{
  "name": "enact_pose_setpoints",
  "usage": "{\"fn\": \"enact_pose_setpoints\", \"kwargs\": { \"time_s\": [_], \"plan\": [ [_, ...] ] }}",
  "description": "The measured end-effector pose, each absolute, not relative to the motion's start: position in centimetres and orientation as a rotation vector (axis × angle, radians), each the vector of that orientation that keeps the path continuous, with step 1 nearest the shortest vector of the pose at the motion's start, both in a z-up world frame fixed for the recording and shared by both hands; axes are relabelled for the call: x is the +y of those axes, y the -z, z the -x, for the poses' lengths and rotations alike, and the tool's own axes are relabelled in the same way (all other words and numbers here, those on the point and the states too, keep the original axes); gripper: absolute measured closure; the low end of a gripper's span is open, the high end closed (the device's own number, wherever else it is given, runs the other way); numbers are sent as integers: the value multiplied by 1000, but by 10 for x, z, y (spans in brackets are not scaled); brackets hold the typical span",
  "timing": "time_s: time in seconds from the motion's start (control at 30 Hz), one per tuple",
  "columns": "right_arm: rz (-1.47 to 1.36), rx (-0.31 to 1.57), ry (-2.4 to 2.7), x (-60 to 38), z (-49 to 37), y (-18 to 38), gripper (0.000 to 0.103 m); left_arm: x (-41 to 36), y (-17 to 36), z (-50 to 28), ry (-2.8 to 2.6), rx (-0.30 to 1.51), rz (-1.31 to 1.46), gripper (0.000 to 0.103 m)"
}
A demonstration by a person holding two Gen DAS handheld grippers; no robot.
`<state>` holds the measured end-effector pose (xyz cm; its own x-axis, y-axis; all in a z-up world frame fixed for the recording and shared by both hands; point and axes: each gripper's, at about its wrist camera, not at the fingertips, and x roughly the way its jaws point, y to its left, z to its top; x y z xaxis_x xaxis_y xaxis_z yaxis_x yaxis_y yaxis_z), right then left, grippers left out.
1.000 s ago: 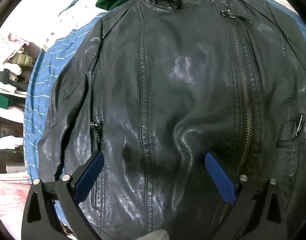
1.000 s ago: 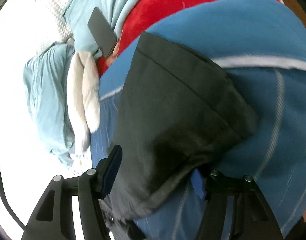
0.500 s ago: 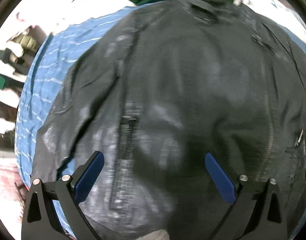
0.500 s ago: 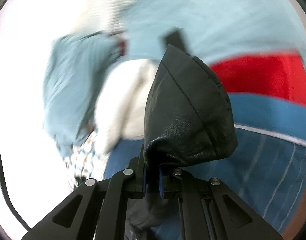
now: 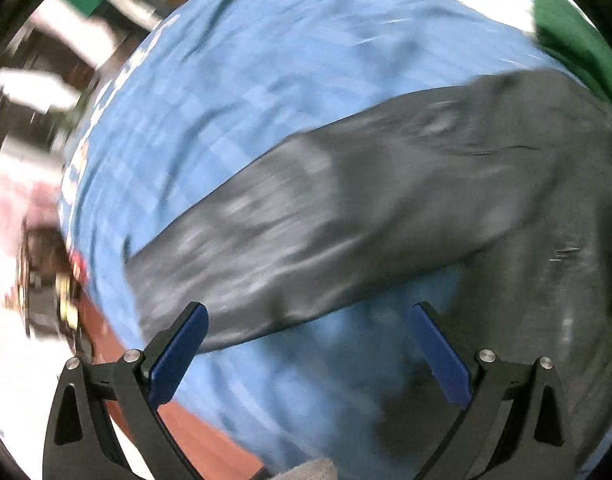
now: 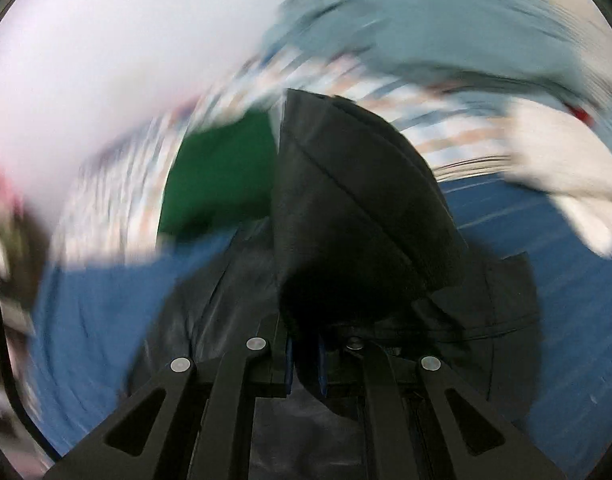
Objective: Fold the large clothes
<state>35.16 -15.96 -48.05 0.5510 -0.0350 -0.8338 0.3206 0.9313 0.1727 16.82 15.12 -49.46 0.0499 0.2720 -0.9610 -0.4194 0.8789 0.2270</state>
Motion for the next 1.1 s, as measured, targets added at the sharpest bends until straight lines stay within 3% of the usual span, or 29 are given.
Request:
{"fn": "enact_pose_setpoints", "kwargs": {
  "time_s": [0.1,0.17,0.23,0.27,0.47,0.63,0.67,0.77,0.83,0.9,1.0,1.1],
  "plan": [
    [-113,1175,116,-77,-378,555,92,186,505,-139,-589,1462,220,0],
    [-18,1343,61,-39,-382,596,81,203,509,-124,-609,1473,297,0],
    [-16,1374,-7,-20,-369,603,45,216,513,-111,-610,1473,395,0],
    [-67,1382,-66,-14,-363,596,41,222,516,-106,-602,1469,462,0],
    [-264,1394,-170,-23,-321,550,37,260,555,-91,-575,1397,918,1],
    [-386,1477,-89,-63,-312,567,37,307,580,-78,-721,1222,1169,5],
    [-416,1488,-67,-66,-311,574,37,315,581,-77,-756,1199,1188,8],
    [-472,1491,-18,-88,-320,579,37,338,577,-76,-880,1155,1198,36],
    [-488,1463,-4,-91,-323,578,37,351,569,-77,-928,1137,1137,83],
    [-489,1417,-8,-88,-330,572,37,365,558,-82,-911,1108,1074,92],
    [-481,1369,-7,-84,-344,564,37,385,540,-99,-868,1065,977,94],
    [-484,1388,-22,-62,-372,583,59,386,519,-119,-825,1034,890,96]
  ]
}}
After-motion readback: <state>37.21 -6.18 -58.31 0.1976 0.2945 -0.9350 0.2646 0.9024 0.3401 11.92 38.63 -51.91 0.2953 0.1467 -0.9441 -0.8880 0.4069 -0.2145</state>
